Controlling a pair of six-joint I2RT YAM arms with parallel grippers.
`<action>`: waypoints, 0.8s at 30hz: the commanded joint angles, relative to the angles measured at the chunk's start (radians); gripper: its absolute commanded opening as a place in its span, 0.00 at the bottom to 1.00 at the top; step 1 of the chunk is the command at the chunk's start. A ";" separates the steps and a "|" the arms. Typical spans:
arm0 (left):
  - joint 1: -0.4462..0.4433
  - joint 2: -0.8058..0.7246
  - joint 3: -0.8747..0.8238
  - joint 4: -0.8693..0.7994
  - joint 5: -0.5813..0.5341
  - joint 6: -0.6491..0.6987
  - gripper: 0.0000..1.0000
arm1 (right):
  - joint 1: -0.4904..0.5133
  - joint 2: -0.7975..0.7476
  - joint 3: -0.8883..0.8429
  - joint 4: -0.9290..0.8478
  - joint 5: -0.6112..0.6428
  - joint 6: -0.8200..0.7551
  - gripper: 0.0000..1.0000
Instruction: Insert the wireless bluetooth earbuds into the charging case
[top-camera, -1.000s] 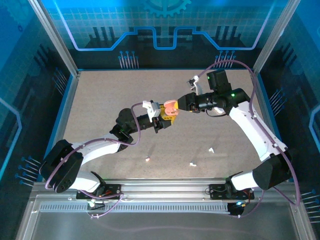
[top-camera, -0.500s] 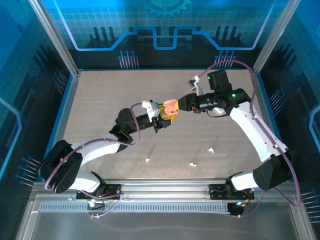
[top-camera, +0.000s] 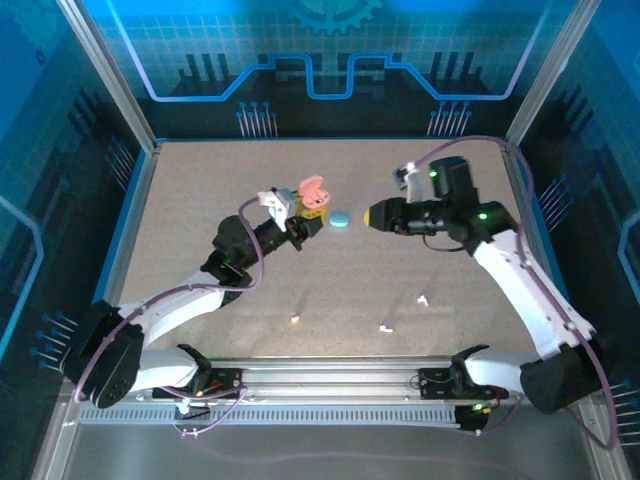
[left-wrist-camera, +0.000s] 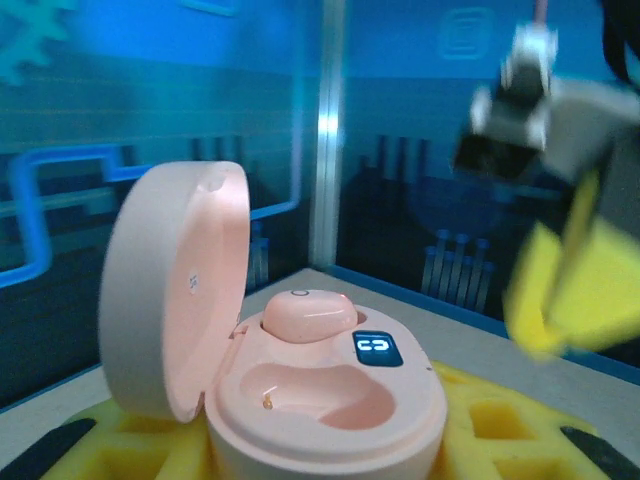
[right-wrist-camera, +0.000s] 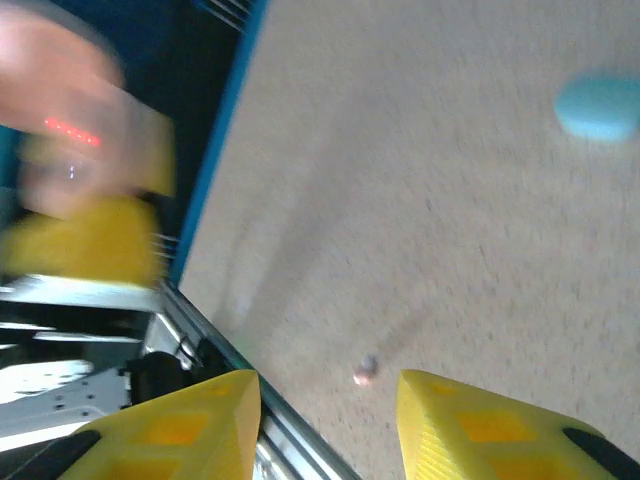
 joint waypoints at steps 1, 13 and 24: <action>0.044 -0.086 -0.005 -0.072 -0.102 -0.026 0.33 | 0.114 0.110 -0.083 0.012 0.069 0.057 0.41; 0.106 -0.267 0.027 -0.266 -0.186 0.016 0.34 | 0.495 0.573 0.067 0.100 0.161 -0.182 0.46; 0.107 -0.318 0.056 -0.327 -0.179 0.039 0.34 | 0.565 0.897 0.426 -0.148 0.126 -0.431 0.40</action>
